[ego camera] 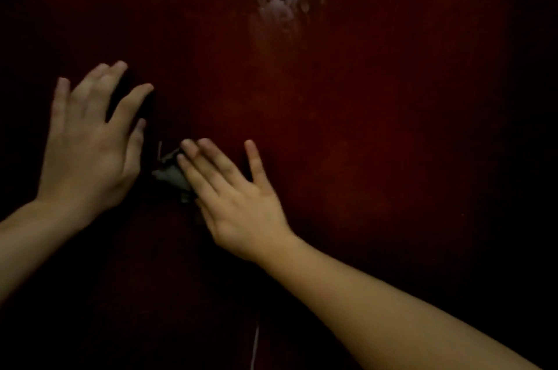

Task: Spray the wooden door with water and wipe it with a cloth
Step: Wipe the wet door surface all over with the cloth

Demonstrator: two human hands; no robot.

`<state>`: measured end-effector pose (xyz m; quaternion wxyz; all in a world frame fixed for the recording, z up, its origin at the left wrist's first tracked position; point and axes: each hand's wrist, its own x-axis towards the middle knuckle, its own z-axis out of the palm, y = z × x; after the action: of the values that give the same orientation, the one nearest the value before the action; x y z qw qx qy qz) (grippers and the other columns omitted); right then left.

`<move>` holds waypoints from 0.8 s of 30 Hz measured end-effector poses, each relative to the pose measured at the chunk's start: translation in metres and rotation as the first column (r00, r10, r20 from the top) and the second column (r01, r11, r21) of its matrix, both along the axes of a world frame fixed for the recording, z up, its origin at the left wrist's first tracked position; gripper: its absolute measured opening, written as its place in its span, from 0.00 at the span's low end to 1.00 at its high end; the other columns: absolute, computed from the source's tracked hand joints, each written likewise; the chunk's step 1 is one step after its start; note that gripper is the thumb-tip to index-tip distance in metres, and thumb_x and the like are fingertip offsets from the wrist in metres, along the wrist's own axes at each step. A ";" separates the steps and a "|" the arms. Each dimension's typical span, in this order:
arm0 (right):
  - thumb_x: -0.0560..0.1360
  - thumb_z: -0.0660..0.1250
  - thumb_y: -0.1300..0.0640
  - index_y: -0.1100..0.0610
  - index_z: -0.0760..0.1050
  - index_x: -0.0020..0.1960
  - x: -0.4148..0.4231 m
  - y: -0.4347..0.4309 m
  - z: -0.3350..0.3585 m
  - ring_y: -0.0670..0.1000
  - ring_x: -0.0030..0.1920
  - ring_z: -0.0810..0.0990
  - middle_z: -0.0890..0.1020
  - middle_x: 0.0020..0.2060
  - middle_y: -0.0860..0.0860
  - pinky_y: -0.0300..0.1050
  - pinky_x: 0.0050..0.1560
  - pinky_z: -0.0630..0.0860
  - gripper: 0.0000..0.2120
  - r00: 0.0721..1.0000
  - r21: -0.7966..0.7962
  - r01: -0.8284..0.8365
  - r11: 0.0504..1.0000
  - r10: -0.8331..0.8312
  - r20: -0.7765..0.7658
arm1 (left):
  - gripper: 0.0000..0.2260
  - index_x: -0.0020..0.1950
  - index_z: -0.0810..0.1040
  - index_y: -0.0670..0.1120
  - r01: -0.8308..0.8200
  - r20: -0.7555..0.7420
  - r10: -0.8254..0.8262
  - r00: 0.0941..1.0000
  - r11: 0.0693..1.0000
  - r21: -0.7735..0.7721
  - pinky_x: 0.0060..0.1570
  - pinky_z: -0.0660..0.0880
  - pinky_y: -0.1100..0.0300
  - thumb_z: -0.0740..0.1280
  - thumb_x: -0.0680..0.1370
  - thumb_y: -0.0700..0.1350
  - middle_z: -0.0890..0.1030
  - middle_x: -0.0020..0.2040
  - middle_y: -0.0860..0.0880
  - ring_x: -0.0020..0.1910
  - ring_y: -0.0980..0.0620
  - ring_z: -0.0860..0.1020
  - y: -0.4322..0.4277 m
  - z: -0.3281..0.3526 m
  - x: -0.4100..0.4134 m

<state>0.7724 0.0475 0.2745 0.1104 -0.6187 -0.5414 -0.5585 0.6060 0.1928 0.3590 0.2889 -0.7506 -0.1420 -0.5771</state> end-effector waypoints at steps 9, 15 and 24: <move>0.85 0.45 0.49 0.60 0.40 0.84 0.083 -0.066 0.044 0.56 0.83 0.37 0.41 0.84 0.55 0.74 0.77 0.40 0.32 0.852 0.378 0.272 0.885 -0.039 -0.522 | 0.25 0.83 0.61 0.47 -0.083 0.117 0.102 0.988 0.983 -0.163 0.82 0.41 0.46 0.54 0.86 0.50 0.55 0.85 0.43 0.84 0.40 0.53 0.053 -0.029 -0.076; 0.83 0.50 0.49 0.59 0.43 0.84 0.007 -0.002 0.053 0.55 0.82 0.37 0.44 0.84 0.55 0.74 0.77 0.41 0.34 0.943 0.316 0.121 0.941 -0.010 -0.333 | 0.28 0.85 0.56 0.49 -0.117 0.118 0.144 0.982 0.971 -0.210 0.82 0.38 0.48 0.54 0.85 0.53 0.51 0.86 0.41 0.85 0.42 0.48 0.071 -0.050 -0.099; 0.81 0.59 0.50 0.53 0.48 0.84 -0.079 0.068 -0.001 0.51 0.83 0.44 0.50 0.84 0.52 0.65 0.79 0.35 0.36 0.955 -0.226 -0.100 0.969 0.158 0.253 | 0.28 0.84 0.60 0.47 0.018 0.182 0.021 0.983 0.977 -0.212 0.83 0.41 0.45 0.49 0.87 0.58 0.53 0.86 0.42 0.85 0.45 0.49 0.080 -0.063 -0.108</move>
<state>0.6933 0.1154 0.2739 0.0061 -0.5084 -0.6470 -0.5682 0.4977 0.2725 0.2957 0.1932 -0.7208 -0.2293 -0.6250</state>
